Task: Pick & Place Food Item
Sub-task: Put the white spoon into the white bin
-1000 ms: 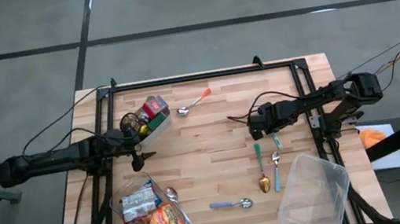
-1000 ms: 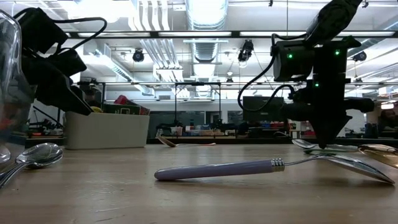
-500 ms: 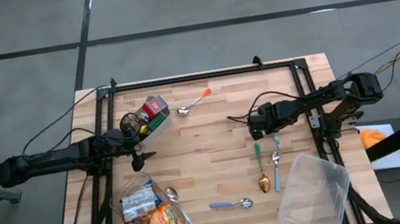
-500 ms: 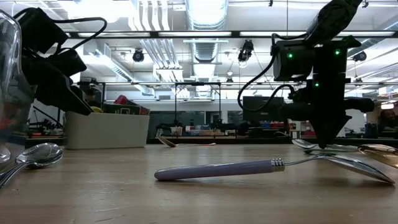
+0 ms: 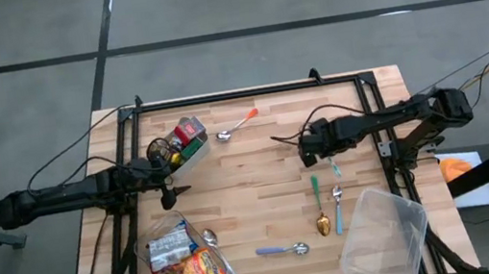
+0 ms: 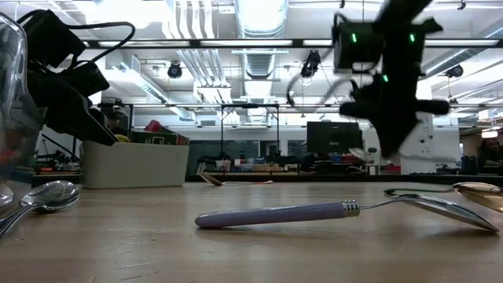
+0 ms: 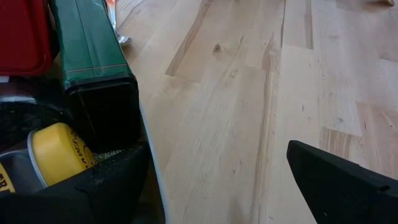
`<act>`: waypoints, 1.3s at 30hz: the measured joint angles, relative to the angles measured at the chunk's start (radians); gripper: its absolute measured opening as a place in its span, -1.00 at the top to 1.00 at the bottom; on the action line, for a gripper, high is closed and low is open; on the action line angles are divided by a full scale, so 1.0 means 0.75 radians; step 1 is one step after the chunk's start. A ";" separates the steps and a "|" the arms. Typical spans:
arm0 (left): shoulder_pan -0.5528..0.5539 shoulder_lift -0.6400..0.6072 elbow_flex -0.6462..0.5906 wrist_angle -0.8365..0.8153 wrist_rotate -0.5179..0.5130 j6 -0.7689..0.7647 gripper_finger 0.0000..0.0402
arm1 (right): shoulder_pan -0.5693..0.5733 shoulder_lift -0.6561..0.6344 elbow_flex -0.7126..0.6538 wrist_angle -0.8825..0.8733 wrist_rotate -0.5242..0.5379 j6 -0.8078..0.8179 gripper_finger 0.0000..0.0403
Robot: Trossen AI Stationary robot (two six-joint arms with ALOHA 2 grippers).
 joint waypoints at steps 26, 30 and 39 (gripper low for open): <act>0.000 0.000 0.000 0.001 0.000 0.000 -0.91 | 1.000 -0.190 0.809 -0.616 -0.071 0.499 0.93; 0.000 0.000 0.000 0.001 0.000 -0.001 -0.91 | 1.208 -0.131 0.827 -0.655 -0.064 0.847 0.93; 0.000 0.000 0.000 0.001 0.000 0.000 -0.91 | 1.520 0.069 0.833 -0.684 -0.010 1.527 0.93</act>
